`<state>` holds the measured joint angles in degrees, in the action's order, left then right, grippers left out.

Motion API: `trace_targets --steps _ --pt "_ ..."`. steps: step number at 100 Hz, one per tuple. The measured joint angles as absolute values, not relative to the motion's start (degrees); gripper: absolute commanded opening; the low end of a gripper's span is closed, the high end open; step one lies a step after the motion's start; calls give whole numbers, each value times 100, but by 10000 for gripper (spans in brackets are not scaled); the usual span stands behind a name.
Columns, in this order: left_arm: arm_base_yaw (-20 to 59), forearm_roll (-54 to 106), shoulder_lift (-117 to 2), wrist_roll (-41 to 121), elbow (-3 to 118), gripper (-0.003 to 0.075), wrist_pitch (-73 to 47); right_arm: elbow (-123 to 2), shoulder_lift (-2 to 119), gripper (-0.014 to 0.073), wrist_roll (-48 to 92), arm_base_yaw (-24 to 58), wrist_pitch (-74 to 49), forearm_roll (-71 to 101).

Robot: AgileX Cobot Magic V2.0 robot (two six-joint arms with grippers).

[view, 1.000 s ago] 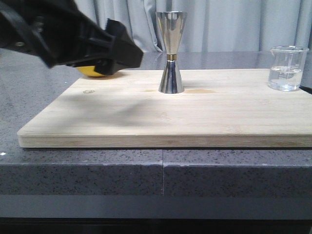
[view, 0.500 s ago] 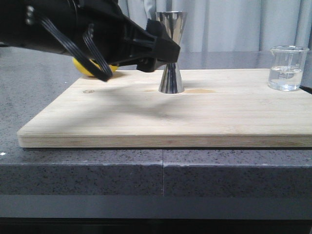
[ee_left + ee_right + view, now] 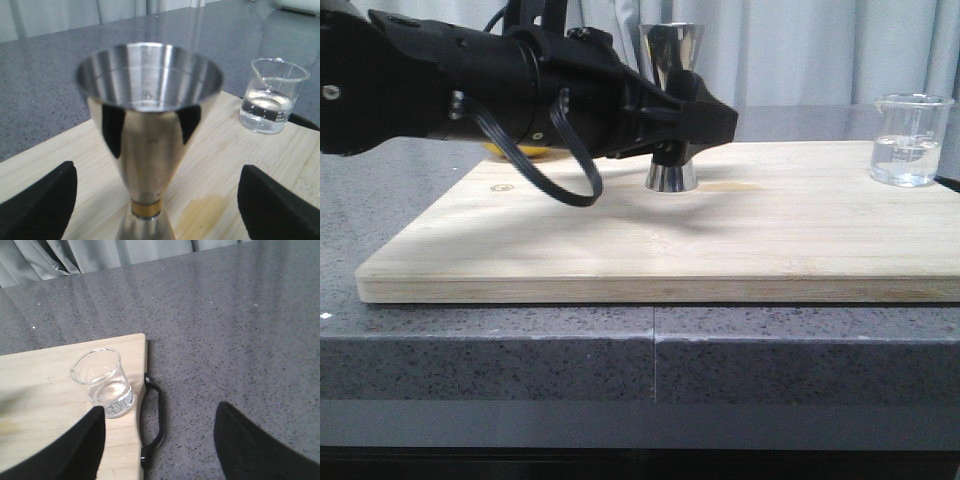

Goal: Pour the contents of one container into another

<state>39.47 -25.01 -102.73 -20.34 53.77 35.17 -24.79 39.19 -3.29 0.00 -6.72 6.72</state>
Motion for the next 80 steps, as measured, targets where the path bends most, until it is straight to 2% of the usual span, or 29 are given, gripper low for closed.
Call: trace_targets --steps 15,46,58,80 --pt "3939 -2629 -10282 -2128 5429 576 3603 -2479 3919 424 -329 0 -672 662" --pt "3939 -2672 -10309 -2153 5429 314 3611 -2479 3919 424 -329 0 -672 650" --pt "3939 -2672 -10390 -2153 5429 239 3632 -2479 3919 424 -329 0 -672 639" --pt "3919 -2672 -10572 -2153 5429 185 3678 -2479 3919 423 -329 0 -672 639"
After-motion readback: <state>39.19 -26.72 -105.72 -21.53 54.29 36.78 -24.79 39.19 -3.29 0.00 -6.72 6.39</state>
